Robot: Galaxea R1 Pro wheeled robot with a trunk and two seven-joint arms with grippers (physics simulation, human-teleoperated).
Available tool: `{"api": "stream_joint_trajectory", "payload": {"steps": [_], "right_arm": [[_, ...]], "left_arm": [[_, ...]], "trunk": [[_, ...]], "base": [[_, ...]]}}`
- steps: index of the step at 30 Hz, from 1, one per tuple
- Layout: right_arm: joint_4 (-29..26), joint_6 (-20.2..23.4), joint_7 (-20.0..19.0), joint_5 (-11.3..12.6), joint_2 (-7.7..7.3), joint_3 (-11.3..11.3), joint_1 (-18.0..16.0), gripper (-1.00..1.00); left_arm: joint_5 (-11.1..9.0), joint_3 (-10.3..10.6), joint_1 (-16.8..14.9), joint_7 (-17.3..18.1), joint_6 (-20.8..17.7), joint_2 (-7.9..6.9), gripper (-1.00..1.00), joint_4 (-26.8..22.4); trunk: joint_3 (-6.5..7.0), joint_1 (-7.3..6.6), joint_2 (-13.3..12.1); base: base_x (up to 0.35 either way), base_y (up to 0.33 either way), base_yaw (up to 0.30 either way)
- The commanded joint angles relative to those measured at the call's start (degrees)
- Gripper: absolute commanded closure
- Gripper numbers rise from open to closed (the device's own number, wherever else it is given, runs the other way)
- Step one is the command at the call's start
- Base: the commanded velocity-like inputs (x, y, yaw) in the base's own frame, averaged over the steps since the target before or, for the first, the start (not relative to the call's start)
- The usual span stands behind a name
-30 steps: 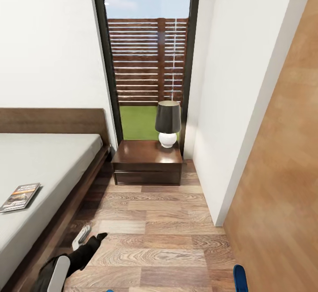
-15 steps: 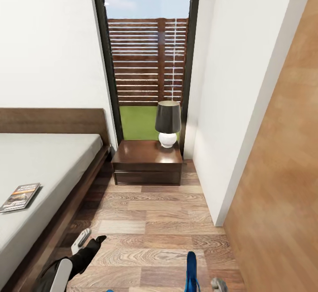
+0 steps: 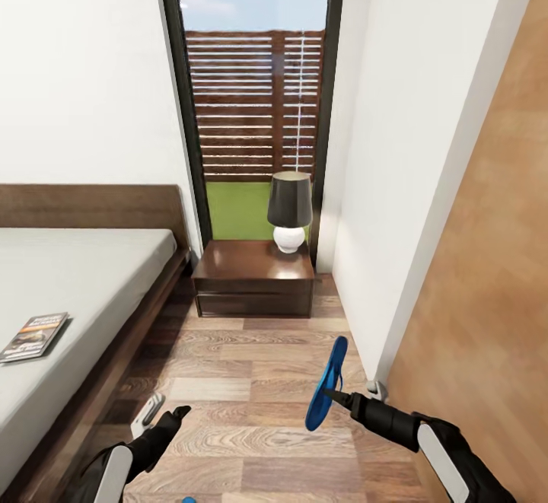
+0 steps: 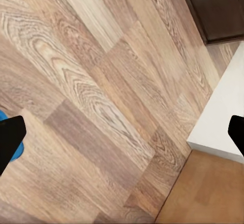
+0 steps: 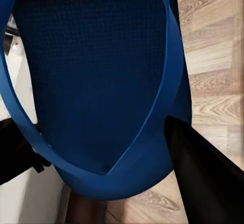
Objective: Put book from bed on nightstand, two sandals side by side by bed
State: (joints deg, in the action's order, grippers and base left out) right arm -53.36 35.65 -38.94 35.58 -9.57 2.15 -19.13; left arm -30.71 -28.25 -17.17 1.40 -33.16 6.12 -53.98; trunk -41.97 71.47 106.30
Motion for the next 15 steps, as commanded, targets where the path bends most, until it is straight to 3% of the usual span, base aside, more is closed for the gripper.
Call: {"api": "stream_joint_trajectory", "payload": {"steps": [1,10,15], "right_arm": [[-0.06,0.38,0.34,0.52,-0.07,-0.16,-0.03,1.0],[0.1,-0.12,0.69,0.32,0.54,-0.35,-0.03,1.0],[0.09,-1.29,0.79,0.32,4.6,-0.56,-0.03,1.0]], "left_arm": [[-0.14,-0.26,-0.06,0.16,-0.41,0.17,-1.0,-0.03],[-0.14,-0.23,-0.06,0.18,-0.42,0.38,-1.0,0.01],[-0.14,-0.14,-0.06,0.26,-0.42,0.38,-1.0,0.01]], "trunk": [[-0.24,0.22,0.44],[-1.86,2.2,4.05],[-2.75,3.29,6.06]], "base": [[0.0,0.0,0.0],[0.0,0.0,0.0],[0.0,0.0,0.0]]}}
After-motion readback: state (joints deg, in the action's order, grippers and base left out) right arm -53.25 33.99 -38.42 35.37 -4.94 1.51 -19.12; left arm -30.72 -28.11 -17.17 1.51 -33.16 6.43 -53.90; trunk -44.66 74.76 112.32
